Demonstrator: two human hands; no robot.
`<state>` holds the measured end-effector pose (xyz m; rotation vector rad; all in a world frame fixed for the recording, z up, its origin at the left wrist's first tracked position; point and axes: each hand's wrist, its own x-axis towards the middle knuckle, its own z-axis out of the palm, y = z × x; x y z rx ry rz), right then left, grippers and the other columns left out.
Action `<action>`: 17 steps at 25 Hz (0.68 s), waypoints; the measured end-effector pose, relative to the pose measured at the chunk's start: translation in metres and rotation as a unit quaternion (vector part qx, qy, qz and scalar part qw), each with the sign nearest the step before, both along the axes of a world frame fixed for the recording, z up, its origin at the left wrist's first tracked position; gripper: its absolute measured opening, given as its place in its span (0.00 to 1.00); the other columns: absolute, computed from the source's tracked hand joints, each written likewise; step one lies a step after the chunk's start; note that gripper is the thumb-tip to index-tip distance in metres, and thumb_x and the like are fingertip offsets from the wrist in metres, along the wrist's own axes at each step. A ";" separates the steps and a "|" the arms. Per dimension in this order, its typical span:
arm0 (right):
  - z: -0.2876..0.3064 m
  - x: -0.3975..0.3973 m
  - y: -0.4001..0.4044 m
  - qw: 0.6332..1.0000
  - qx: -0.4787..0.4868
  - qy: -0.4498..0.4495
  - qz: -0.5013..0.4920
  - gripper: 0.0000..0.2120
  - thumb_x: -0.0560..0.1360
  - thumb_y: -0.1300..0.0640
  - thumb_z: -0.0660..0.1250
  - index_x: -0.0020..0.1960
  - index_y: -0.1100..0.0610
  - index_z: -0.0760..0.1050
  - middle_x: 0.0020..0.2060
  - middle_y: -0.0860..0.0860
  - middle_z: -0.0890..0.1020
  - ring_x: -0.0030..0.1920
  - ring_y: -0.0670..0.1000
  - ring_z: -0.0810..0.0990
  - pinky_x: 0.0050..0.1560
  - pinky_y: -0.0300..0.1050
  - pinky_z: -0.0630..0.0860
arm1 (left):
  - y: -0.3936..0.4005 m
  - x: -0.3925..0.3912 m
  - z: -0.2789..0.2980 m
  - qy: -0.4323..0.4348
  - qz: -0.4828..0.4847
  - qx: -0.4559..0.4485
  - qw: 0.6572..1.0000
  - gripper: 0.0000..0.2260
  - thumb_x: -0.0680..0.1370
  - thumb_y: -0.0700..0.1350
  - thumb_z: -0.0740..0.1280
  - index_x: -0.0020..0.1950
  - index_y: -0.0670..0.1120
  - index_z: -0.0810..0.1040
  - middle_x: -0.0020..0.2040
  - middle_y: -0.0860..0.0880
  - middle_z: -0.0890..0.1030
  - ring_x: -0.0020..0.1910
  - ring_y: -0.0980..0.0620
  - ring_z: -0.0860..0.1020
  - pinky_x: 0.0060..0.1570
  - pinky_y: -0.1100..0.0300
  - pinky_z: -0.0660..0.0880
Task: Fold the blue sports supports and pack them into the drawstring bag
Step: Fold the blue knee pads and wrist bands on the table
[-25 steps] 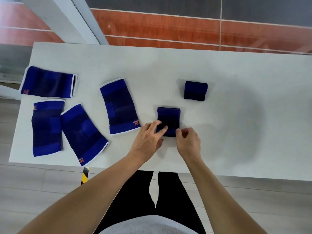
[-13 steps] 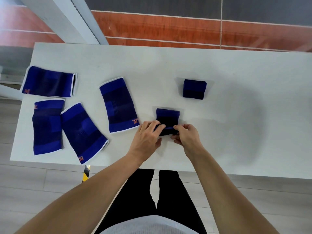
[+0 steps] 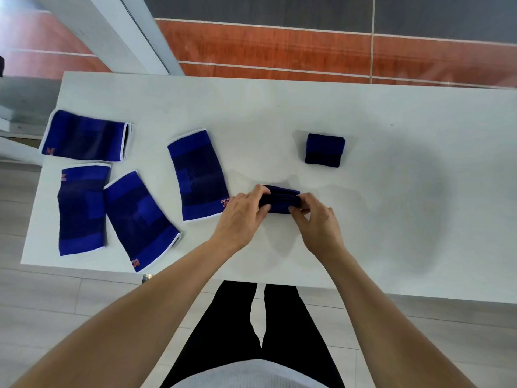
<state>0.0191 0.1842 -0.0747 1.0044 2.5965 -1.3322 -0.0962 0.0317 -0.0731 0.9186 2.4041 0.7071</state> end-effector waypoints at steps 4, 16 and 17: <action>0.002 -0.012 -0.002 0.998 -0.026 -0.015 -0.049 0.13 0.80 0.56 0.65 0.63 0.51 0.68 0.38 0.43 0.81 0.42 0.53 0.82 0.50 0.53 0.78 | 0.014 -0.008 -0.008 -0.004 0.028 0.011 1.000 0.13 0.83 0.48 0.62 0.67 0.53 0.72 0.43 0.50 0.82 0.44 0.46 0.79 0.50 0.49 0.76; -0.012 -0.039 -0.009 0.967 0.256 -0.011 -0.002 0.12 0.73 0.65 0.68 0.54 0.56 0.74 0.45 0.52 0.77 0.45 0.58 0.76 0.48 0.52 0.69 | 0.026 -0.017 -0.034 0.163 0.014 -0.017 0.986 0.09 0.79 0.45 0.69 0.59 0.48 0.80 0.53 0.49 0.80 0.47 0.44 0.76 0.50 0.47 0.75; -0.012 -0.036 -0.012 0.961 0.275 0.029 0.023 0.12 0.72 0.67 0.69 0.53 0.57 0.76 0.46 0.52 0.78 0.46 0.58 0.77 0.49 0.52 0.70 | 0.027 -0.018 -0.033 0.174 0.019 -0.023 0.984 0.09 0.79 0.46 0.69 0.59 0.48 0.80 0.53 0.49 0.80 0.48 0.43 0.76 0.50 0.47 0.75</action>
